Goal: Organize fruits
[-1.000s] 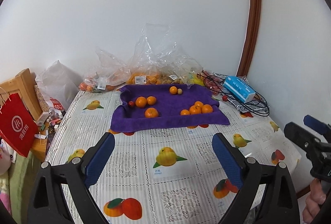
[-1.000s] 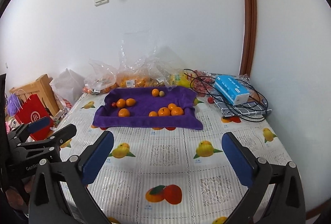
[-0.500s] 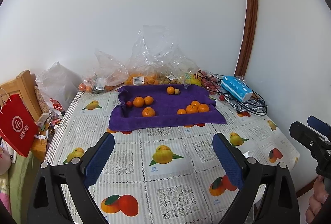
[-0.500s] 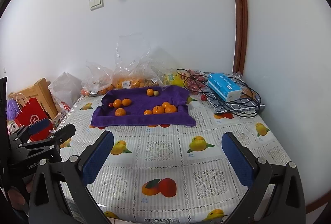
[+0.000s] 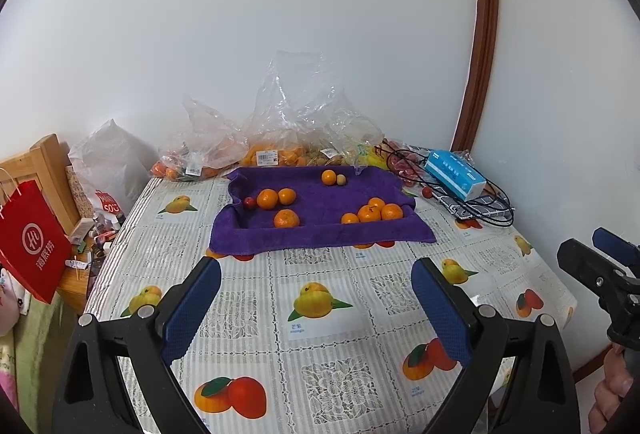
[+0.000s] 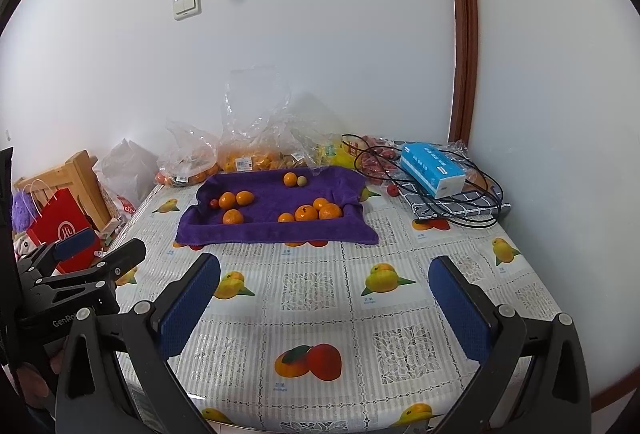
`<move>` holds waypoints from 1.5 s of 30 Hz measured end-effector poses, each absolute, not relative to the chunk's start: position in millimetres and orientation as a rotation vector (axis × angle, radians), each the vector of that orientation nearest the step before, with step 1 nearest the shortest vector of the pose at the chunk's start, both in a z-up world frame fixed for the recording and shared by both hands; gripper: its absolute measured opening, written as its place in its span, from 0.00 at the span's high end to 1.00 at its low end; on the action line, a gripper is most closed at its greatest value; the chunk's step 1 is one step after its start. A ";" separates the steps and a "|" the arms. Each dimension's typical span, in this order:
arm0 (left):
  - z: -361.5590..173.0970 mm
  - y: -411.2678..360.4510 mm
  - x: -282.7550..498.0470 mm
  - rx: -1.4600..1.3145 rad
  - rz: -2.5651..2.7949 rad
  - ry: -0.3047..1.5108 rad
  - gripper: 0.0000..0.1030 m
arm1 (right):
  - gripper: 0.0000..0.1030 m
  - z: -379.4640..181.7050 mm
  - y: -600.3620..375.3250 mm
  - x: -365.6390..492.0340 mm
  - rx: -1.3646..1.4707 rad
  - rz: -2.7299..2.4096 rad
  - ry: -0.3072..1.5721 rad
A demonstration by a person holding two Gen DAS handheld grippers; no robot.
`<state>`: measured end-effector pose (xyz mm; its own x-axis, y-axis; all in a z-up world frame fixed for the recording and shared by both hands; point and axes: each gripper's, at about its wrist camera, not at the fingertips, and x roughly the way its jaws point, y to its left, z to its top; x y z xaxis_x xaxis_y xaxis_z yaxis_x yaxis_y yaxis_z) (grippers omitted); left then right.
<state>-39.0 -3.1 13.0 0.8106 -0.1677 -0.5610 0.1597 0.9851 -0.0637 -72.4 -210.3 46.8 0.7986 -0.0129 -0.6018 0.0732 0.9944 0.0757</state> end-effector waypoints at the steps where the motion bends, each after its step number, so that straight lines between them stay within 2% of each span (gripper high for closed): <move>1: 13.1 -2.8 -39.1 -0.012 -0.176 0.598 0.06 | 0.01 46.8 -210.3 -72.7 0.096 -0.047 0.644; 45: 18.2 -1.2 -40.5 -0.019 -0.170 0.591 0.05 | 0.01 47.4 -208.6 -77.6 0.102 -0.037 0.640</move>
<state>-40.5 -1.2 18.2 0.8165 -0.1648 -0.5533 0.1541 0.9858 -0.0662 -77.6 -208.6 47.4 0.8014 -0.0031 -0.5981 0.0663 0.9943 0.0838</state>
